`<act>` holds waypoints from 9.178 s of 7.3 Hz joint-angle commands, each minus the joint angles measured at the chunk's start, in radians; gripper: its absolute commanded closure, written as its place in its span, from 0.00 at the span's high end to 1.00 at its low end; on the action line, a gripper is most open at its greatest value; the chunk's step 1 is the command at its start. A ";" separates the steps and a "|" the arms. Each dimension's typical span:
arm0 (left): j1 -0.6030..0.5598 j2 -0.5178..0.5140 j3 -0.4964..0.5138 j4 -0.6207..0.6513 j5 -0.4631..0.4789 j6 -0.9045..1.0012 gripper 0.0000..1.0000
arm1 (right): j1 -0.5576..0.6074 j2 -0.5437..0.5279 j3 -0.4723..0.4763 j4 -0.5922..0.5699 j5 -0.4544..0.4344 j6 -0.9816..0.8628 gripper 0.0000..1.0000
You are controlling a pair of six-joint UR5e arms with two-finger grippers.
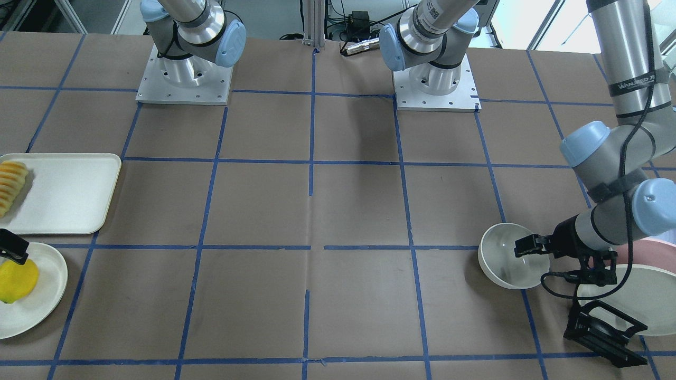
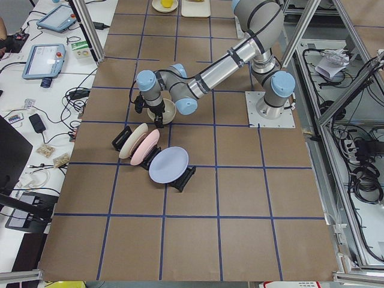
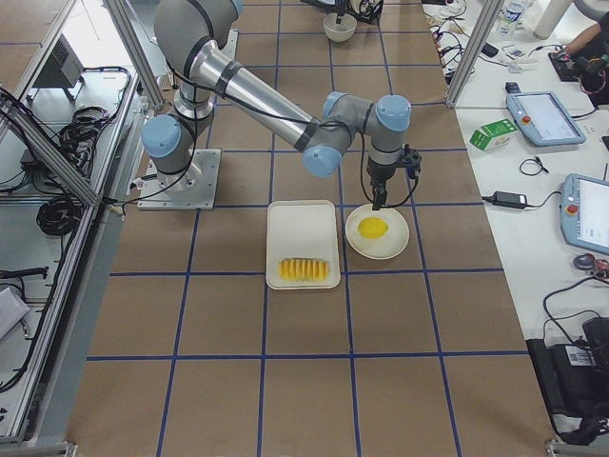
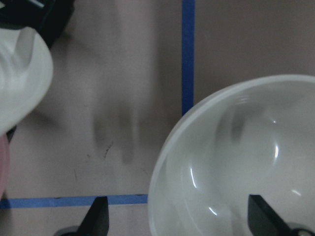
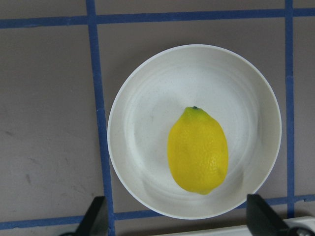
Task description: Place bowl and put lemon in it
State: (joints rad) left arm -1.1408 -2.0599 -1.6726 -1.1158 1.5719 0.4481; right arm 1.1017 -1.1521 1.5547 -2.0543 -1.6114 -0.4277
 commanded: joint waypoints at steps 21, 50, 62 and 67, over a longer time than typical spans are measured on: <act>-0.616 0.043 -0.091 0.247 -0.279 -0.640 0.00 | -0.060 0.160 0.010 -0.150 0.077 0.073 0.94; -0.459 0.491 0.165 -0.530 -0.049 -0.381 1.00 | 0.825 0.144 -0.011 -0.049 0.116 0.905 0.18; -0.458 0.492 0.169 -0.527 -0.039 -0.390 1.00 | 0.626 -0.289 -0.019 0.372 -0.099 0.776 1.00; -0.461 0.492 0.168 -0.527 -0.036 -0.394 1.00 | 0.483 -0.377 -0.007 0.525 -0.012 0.584 1.00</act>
State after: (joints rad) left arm -1.6003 -1.5674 -1.5051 -1.6429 1.5349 0.0541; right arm 1.5954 -1.5199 1.5479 -1.5484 -1.6384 0.1632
